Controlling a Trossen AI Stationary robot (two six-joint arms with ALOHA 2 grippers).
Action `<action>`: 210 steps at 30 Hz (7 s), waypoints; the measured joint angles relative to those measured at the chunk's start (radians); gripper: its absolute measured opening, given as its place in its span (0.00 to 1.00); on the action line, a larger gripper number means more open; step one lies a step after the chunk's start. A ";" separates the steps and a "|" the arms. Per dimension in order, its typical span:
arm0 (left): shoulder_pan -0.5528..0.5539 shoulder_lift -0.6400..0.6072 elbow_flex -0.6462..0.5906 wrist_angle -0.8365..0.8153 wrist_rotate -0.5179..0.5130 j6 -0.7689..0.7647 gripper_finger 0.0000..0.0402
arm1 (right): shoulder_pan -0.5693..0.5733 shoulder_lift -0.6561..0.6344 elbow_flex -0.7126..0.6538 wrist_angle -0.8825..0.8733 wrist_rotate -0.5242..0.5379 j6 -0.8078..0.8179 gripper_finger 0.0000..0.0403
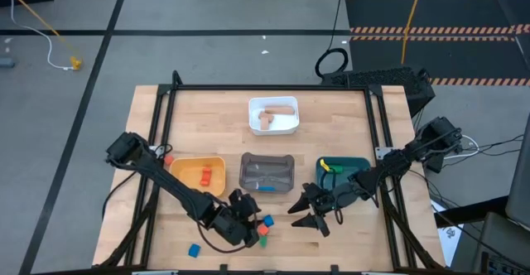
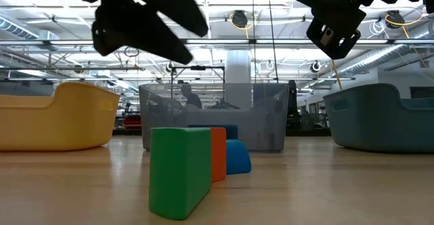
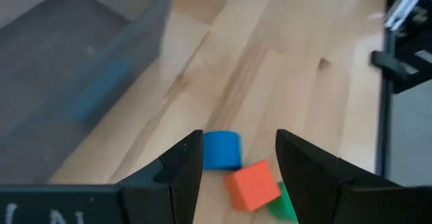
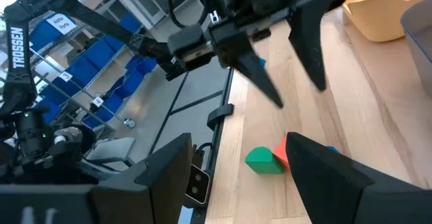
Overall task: Sort & place blocks by color
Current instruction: Put the right orange cube block into the yellow bin, then put the left blue triangular block into the black bin
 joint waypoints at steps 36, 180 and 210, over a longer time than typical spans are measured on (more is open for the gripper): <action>-0.077 0.145 0.000 0.172 -0.029 -0.139 0.57 | 0.000 -0.001 -0.001 0.003 -0.001 0.000 0.57; -0.082 -0.395 -0.262 -0.861 -0.074 -0.780 0.58 | 0.000 -0.001 0.000 0.003 -0.001 0.000 0.57; -0.429 -0.202 -0.262 -0.221 0.326 -1.380 0.61 | 0.000 0.000 0.000 0.003 -0.001 0.000 0.57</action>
